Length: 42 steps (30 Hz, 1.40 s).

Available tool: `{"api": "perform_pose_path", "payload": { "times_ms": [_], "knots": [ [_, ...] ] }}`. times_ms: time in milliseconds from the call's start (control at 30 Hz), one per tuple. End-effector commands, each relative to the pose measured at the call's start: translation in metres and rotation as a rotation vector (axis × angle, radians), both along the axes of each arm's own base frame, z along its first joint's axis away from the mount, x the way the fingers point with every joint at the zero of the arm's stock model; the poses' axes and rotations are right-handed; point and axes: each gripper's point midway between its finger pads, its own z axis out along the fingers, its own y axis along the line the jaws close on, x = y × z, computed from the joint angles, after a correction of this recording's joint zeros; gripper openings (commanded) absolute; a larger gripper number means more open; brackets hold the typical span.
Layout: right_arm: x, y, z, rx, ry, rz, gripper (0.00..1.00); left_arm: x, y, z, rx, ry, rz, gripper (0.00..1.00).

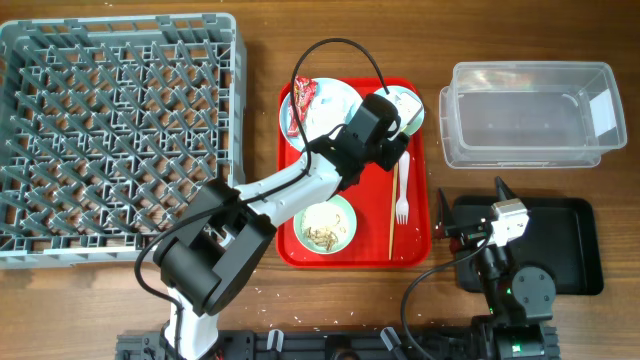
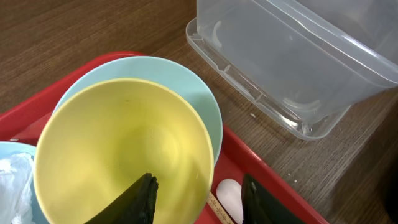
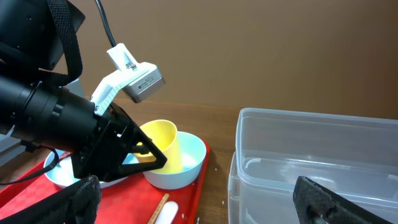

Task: Sort waste into correct bins and load items into the dishwasher rack
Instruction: 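Lower the left gripper and grasp the yellow cup's rim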

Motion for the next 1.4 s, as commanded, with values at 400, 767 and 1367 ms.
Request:
{"api": "perform_pose_path", "payload": {
  "times_ms": [400, 767, 1367],
  "knots": [
    [0.0, 0.0, 0.001, -0.016, -0.01, 0.001, 1.0, -0.009, 0.007, -0.02, 0.062, 0.057, -0.012, 0.32],
    [0.0, 0.0, 0.001, -0.017, -0.01, 0.001, 1.0, -0.008, -0.001, -0.012, 0.042, 0.017, -0.05, 0.41],
    [0.0, 0.0, 0.001, -0.017, -0.011, 0.001, 1.0, -0.013, -0.013, -0.024, 0.015, 0.039, -0.084, 0.32]
  ]
}}
